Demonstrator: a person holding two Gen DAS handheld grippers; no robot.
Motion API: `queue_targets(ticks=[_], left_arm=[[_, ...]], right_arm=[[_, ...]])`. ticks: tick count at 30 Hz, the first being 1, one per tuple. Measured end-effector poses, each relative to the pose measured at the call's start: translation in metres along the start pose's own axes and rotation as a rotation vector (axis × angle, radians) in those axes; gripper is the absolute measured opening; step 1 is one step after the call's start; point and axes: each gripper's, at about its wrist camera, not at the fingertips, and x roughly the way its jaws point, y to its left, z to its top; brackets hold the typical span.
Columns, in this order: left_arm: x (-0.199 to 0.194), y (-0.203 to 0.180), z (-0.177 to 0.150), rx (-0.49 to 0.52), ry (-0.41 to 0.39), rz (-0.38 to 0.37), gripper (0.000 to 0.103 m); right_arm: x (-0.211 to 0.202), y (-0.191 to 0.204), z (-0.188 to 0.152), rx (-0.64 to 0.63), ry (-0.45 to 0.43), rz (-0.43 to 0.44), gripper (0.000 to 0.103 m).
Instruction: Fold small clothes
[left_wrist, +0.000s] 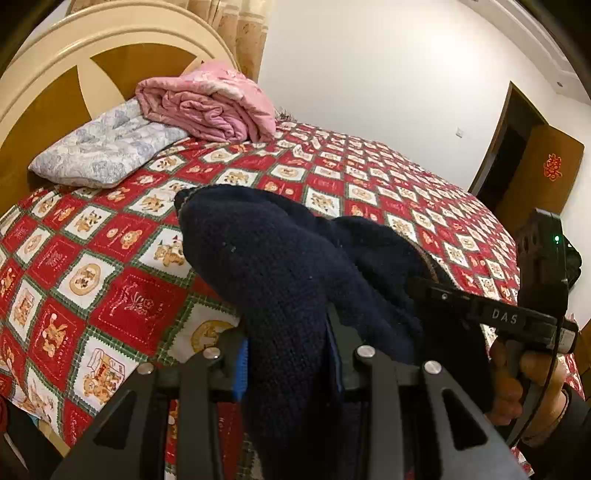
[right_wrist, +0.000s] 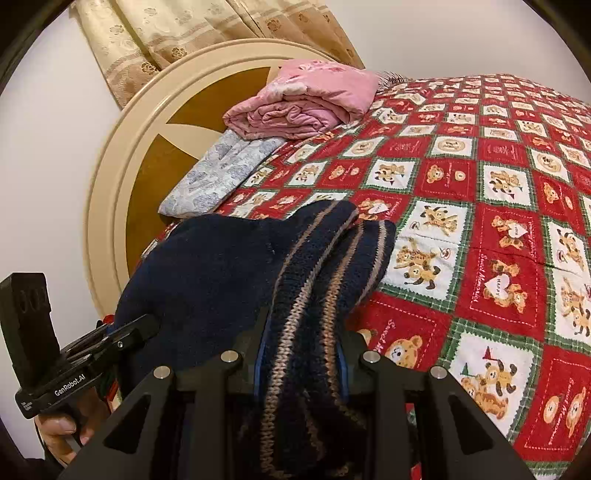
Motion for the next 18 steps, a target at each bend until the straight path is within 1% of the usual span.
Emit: queue_targets(ticks=[6,11,13,16,18], left_arm=[[0.015,0.008,-0.006,-0.012,0.045,0.002,0.035],[0.025,0.013,-0.015,-0.001,0.061,0.032,0.036],[0.028,0.015,-0.019,0.003,0.065,0.032,0.037],[0.032,0.019,-0.025,0.000,0.064,0.035,0.040],[0.035,0.022,-0.030,-0.002,0.062,0.038,0.045]], right_arm=[[0.014,-0.015,-0.003,0.025,0.028,-0.008,0.030],[0.022,-0.028,-0.004,0.051,0.044,-0.014,0.030],[0.025,-0.033,-0.005,0.059,0.051,-0.019,0.030],[0.031,-0.037,-0.007,0.065,0.067,-0.034,0.030],[0.039,-0.041,-0.009,0.075,0.097,-0.052,0.030]])
